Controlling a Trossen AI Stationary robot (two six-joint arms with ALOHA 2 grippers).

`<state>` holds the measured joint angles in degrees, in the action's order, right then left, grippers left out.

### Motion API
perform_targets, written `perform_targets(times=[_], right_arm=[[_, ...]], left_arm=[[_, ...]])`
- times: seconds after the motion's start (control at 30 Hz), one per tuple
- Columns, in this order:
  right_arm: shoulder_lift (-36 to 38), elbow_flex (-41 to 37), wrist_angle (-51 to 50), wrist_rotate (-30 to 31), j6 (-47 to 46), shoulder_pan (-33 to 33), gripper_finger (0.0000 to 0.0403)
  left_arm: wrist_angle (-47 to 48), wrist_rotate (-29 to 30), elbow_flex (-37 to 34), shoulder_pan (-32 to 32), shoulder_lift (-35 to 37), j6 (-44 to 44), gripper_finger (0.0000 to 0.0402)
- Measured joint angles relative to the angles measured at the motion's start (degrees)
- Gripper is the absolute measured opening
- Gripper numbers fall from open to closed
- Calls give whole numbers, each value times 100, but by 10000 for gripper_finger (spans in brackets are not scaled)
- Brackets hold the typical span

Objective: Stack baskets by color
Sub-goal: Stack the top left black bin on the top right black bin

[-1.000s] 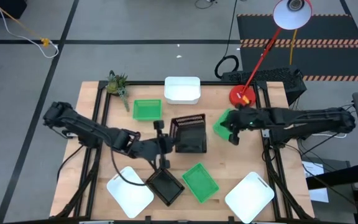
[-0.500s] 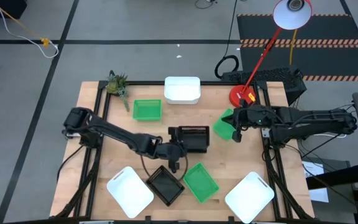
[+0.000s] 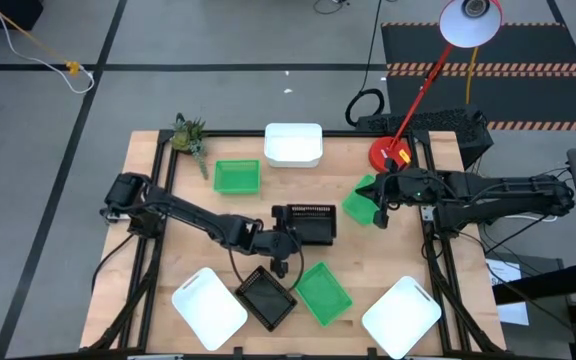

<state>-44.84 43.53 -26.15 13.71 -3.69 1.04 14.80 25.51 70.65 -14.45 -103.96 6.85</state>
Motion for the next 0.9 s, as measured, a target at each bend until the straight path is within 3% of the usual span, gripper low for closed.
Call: perform_targets(times=[0.13, 0.4, 0.9], right_arm=[[-4, 0, 0, -24, -24, 0, 0], [-8, 0, -2, -26, -115, 0, 0], [-8, -2, -7, -28, -118, -2, 0]], left_arm=[[95, -2, 0, 67, 0, -189, 22], [207, -113, 0, 78, 0, -214, 11], [305, -353, 0, 204, 0, -529, 46]])
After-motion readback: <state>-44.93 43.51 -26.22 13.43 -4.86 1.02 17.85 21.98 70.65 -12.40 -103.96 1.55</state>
